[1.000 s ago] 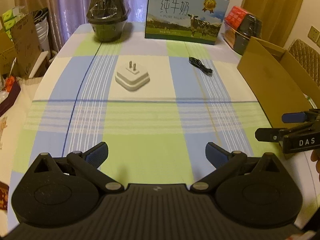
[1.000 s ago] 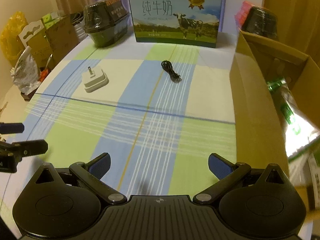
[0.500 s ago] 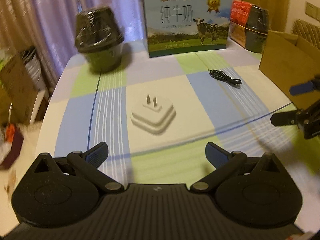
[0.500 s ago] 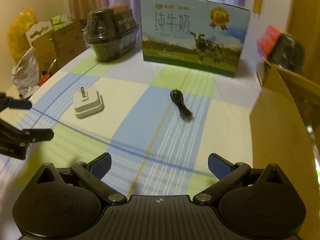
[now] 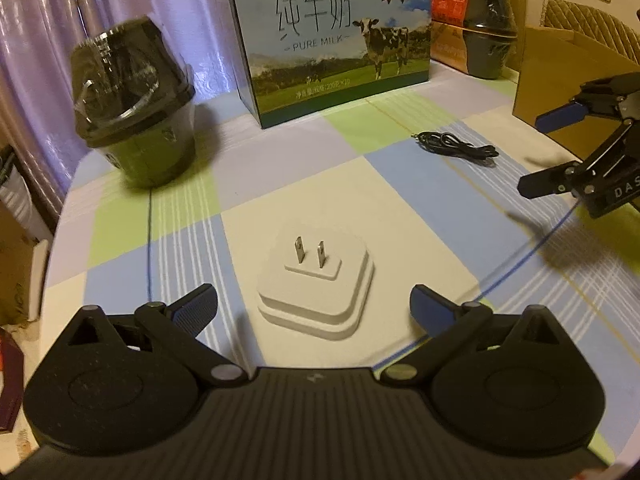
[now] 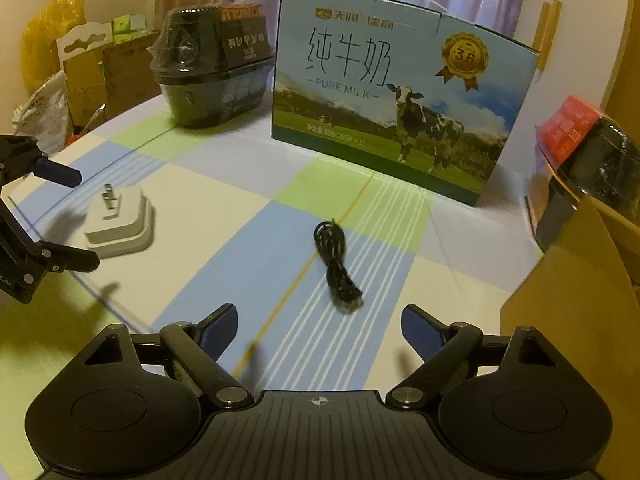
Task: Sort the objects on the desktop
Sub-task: 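Grasp the white plug adapter with the left gripper while the right gripper grasps the black cable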
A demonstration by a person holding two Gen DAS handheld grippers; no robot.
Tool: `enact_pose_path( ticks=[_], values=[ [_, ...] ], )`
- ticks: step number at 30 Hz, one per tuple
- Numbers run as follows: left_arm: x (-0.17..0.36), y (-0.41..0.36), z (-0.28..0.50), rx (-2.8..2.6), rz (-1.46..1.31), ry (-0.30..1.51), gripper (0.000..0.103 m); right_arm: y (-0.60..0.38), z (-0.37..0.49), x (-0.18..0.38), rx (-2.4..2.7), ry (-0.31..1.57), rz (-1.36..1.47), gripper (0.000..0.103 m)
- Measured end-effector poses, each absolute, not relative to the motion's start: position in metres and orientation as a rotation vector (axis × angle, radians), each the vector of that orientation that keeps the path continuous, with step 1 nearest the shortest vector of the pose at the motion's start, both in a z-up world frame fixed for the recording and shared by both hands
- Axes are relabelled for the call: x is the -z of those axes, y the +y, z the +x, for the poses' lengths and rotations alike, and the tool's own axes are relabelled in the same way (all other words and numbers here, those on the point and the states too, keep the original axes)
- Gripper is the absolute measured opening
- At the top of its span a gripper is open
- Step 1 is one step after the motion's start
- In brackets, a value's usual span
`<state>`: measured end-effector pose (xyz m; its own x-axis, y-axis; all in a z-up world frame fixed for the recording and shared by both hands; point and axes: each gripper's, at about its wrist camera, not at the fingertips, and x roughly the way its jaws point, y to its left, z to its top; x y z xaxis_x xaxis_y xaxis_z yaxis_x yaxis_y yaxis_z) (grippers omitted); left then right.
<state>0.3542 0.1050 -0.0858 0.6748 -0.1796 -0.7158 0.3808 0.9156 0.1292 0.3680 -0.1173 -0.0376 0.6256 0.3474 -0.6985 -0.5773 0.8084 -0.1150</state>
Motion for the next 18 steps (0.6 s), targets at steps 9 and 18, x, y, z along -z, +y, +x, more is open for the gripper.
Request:
enact_pose_path(
  ticks=[9, 18],
  values=[
    [0.091, 0.096, 0.364, 0.296, 0.234, 0.779, 0.061, -0.106, 0.399, 0.055, -0.539, 0.725, -0.388, 0.071],
    [0.089, 0.074, 0.362, 0.275, 0.197, 0.78, 0.058, -0.098, 0.421, 0.063, -0.543, 0.734, -0.329, 0.044]
  ],
)
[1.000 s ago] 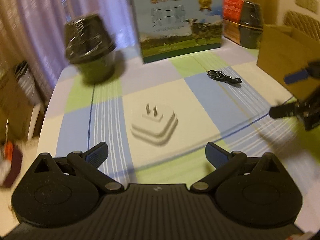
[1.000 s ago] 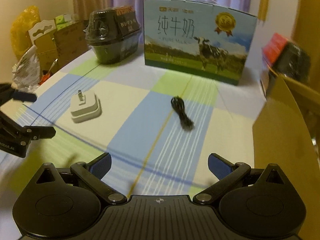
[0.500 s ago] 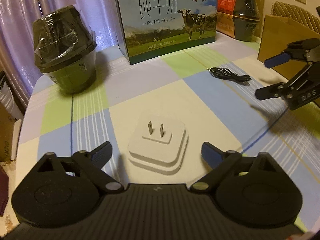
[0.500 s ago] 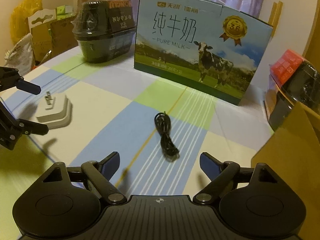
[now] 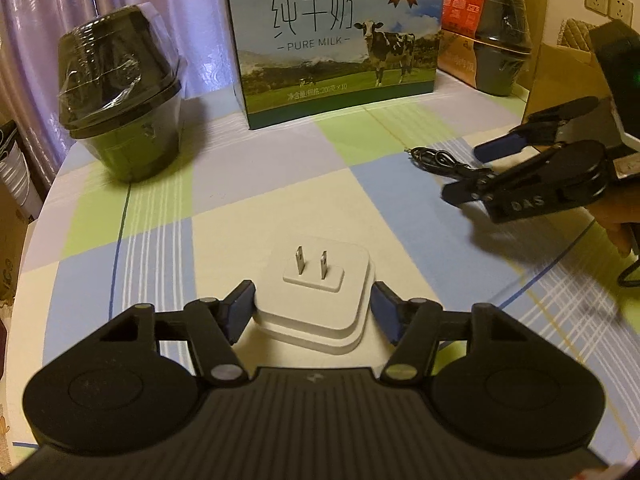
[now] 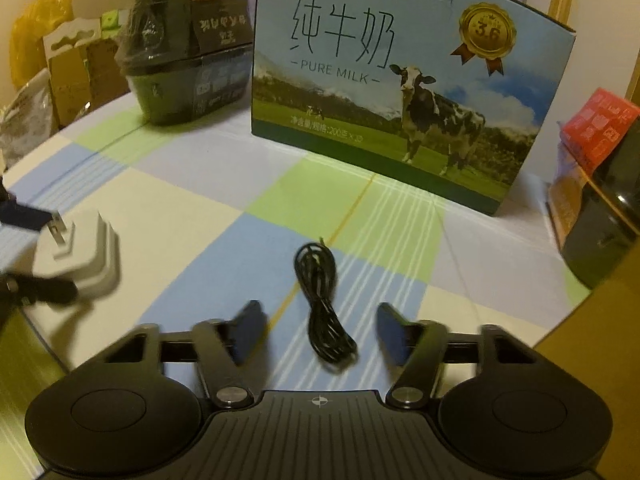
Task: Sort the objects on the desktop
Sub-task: 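Grasp the white plug adapter with the left gripper while the right gripper grasps the black cable, then lift the plug adapter and black cable off the table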
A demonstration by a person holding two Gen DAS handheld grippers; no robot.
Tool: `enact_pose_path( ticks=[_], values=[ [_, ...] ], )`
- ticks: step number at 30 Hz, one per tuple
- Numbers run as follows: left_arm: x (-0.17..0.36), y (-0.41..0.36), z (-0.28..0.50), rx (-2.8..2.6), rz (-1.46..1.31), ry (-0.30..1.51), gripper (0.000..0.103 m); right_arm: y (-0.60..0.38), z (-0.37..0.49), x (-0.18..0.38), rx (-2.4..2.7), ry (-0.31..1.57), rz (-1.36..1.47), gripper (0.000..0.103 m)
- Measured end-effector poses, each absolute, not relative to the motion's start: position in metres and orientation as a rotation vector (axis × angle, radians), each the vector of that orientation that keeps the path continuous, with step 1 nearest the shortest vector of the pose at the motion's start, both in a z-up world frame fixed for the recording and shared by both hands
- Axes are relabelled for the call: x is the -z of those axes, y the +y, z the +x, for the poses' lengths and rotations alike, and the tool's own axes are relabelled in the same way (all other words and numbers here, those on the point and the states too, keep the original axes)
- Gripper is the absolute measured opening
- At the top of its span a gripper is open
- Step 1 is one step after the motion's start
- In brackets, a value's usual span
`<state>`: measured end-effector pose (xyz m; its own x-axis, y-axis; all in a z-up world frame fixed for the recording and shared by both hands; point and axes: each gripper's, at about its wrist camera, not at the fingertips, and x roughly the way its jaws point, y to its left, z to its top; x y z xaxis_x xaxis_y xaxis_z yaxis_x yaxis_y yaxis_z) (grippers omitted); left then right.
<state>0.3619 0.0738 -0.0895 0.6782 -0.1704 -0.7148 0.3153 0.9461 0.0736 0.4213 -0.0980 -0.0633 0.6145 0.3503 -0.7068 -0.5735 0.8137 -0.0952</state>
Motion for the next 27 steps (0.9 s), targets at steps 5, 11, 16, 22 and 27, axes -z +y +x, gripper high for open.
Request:
enact_pose_path(
  ticks=[5, 11, 16, 22, 27],
  values=[
    [0.09, 0.067, 0.361, 0.277, 0.191, 0.783, 0.057, -0.091, 0.414, 0.061, -0.545, 0.758, -0.32, 0.007],
    [0.085, 0.059, 0.34, 0.258, 0.183, 0.826, 0.056, -0.096, 0.379, 0.058, -0.541, 0.825, -0.246, 0.006],
    [0.083, 0.042, 0.296, 0.262, 0.159, 0.855, 0.056, -0.112, 0.323, 0.053, -0.534, 0.885, -0.163, 0.006],
    [0.085, 0.007, 0.221, 0.244, 0.179, 0.864, 0.033, -0.137, 0.238, 0.048, -0.527, 0.936, -0.127, 0.006],
    [0.082, 0.001, 0.169, 0.213, 0.169, 0.866, 0.027, -0.159, 0.176, 0.041, -0.495, 0.946, -0.121, 0.006]
  ],
)
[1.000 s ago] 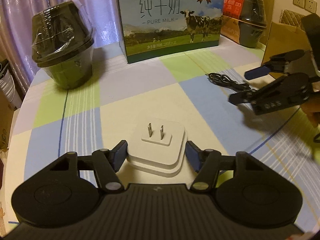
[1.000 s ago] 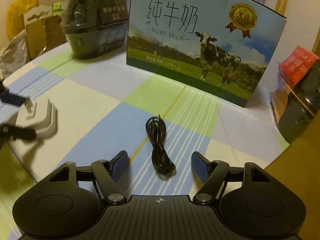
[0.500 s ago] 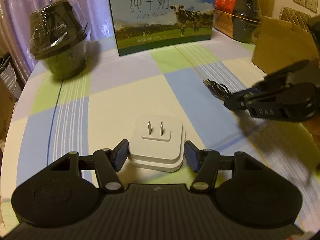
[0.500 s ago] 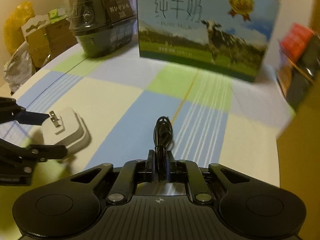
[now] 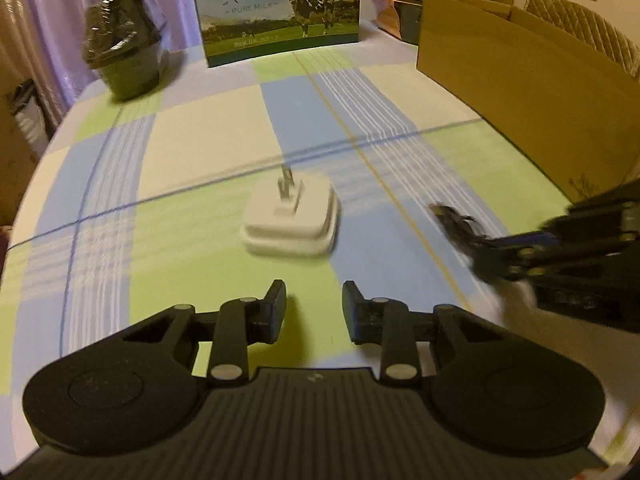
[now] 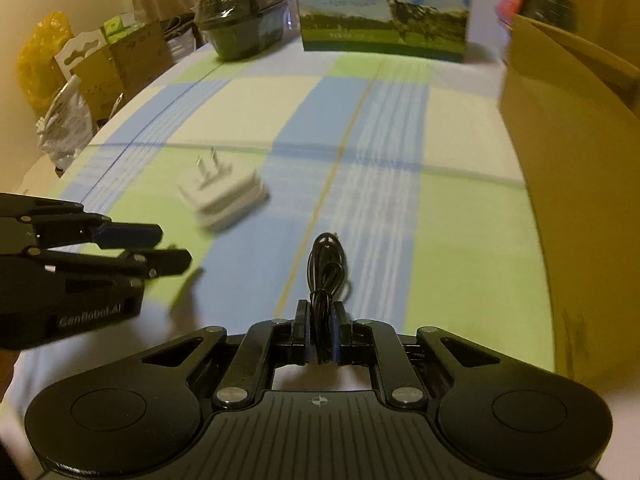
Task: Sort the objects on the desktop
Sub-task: 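Lift the plug adapter and black cable off the table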
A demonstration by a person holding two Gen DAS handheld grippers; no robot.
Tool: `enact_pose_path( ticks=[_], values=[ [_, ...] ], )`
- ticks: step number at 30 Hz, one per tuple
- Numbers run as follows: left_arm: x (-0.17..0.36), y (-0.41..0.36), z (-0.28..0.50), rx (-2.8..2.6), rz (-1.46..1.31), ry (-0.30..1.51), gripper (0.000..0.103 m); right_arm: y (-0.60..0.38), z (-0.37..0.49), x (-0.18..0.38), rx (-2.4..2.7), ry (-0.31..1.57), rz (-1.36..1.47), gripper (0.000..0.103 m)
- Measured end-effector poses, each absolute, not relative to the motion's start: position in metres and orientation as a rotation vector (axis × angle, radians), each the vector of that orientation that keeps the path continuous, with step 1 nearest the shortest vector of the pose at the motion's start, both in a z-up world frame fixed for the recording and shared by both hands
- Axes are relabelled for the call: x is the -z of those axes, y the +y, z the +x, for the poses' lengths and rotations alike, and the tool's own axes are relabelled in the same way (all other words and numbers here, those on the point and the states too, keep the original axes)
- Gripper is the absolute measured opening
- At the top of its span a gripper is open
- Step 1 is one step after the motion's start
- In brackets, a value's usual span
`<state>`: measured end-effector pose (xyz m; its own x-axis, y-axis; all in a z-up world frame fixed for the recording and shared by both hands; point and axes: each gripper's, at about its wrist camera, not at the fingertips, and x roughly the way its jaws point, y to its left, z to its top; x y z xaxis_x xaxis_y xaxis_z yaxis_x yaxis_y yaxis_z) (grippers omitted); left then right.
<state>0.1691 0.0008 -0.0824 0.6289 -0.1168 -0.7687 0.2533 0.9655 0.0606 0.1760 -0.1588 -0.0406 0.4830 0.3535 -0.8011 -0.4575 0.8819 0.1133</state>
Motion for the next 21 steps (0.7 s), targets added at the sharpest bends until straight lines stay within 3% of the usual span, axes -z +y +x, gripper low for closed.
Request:
enact_pose_path(
  ticks=[3, 5, 10, 21],
  values=[
    [0.08, 0.006, 0.156, 0.174, 0.129, 0.86, 0.03, -0.174, 0.151, 0.037, -0.473, 0.945, -0.1, 0.006],
    [0.077, 0.011, 0.154, 0.143, 0.1, 0.849, 0.061, -0.178, 0.145, 0.037, -0.461, 0.941, -0.099, 0.006],
    [0.071, 0.01, 0.163, 0.159, 0.119, 0.81, 0.081, -0.18, 0.141, 0.036, -0.454, 0.933, -0.087, 0.006],
    [0.087, 0.009, 0.224, 0.226, 0.139, 0.791, 0.083, -0.168, 0.168, 0.044, -0.446, 0.883, -0.102, 0.007]
  ],
)
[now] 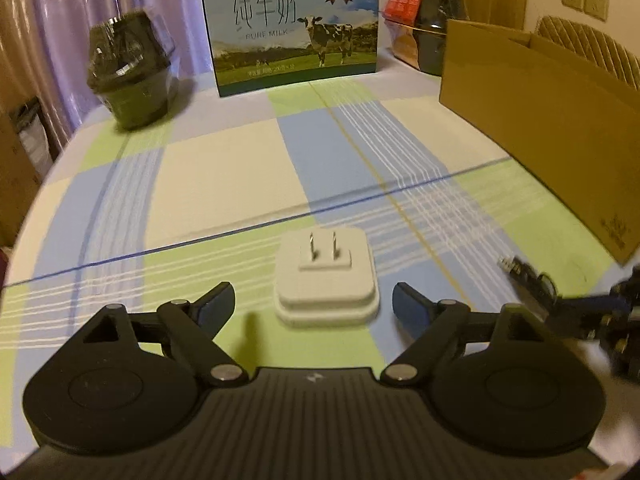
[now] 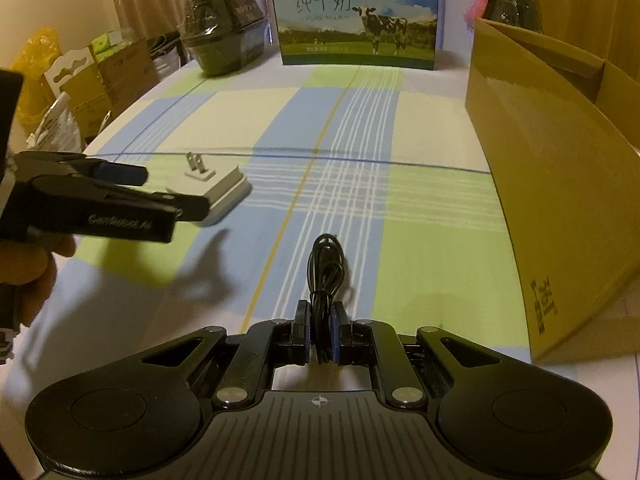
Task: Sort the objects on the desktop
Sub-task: 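Lift the plug adapter and black cable off the table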
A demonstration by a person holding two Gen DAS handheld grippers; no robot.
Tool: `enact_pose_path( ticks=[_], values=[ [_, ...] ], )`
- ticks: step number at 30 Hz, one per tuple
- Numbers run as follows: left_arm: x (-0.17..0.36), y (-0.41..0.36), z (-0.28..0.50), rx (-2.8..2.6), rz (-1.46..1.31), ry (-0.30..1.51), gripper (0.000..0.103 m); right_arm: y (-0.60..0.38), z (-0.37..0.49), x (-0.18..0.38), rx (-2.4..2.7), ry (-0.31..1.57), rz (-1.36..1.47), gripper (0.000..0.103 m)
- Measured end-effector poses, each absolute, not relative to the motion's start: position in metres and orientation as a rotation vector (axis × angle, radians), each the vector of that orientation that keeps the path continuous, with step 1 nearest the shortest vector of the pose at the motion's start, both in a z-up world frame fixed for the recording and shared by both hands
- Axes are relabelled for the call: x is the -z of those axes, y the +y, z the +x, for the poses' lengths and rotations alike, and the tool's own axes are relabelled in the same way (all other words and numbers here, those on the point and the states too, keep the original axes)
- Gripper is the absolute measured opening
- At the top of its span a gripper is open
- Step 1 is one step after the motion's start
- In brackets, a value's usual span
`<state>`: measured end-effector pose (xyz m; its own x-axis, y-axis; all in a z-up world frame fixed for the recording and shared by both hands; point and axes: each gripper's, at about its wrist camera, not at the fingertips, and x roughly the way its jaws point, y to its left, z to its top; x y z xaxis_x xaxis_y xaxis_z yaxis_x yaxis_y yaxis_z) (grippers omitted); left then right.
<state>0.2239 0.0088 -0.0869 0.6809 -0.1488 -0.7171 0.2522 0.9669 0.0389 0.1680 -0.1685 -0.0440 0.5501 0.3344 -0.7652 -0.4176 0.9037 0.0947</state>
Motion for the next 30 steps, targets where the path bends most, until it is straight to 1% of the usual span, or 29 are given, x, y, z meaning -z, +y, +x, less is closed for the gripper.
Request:
enact_pose_path(
  ticks=[3, 4, 6, 7, 12, 21, 25, 28, 29, 30],
  values=[
    [0.095, 0.006, 0.24, 0.212, 0.114, 0.821, 0.082, -0.166, 0.174, 0.046, -0.443, 0.879, -0.105, 0.007],
    [0.097, 0.005, 0.244, 0.2, 0.104, 0.833, 0.08, -0.165, 0.175, 0.047, -0.445, 0.88, -0.107, 0.007],
    [0.1, 0.006, 0.248, 0.194, 0.083, 0.85, 0.07, -0.162, 0.177, 0.048, -0.449, 0.873, -0.118, 0.006],
    [0.101, 0.006, 0.248, 0.197, 0.079, 0.857, 0.06, -0.162, 0.176, 0.048, -0.451, 0.87, -0.124, 0.006],
    [0.097, -0.003, 0.222, 0.196, 0.095, 0.869, 0.06, -0.162, 0.169, 0.046, -0.454, 0.859, -0.139, 0.006],
    [0.08, -0.041, 0.107, 0.202, 0.073, 0.861, 0.06, -0.193, 0.105, 0.038, -0.415, 0.868, -0.179, 0.007],
    [0.076, -0.055, 0.073, 0.206, 0.057, 0.839, 0.06, -0.204, 0.075, 0.039, -0.409, 0.855, -0.207, 0.007],
    [0.077, -0.059, 0.061, 0.213, 0.026, 0.85, 0.06, -0.208, 0.064, 0.041, -0.408, 0.86, -0.21, 0.011],
    [0.076, -0.061, 0.057, 0.211, 0.037, 0.843, 0.06, -0.209, 0.063, 0.041, -0.407, 0.863, -0.206, 0.016],
    [0.075, -0.063, 0.054, 0.211, 0.045, 0.839, 0.06, -0.21, 0.061, 0.041, -0.405, 0.863, -0.202, 0.024]
  ],
)
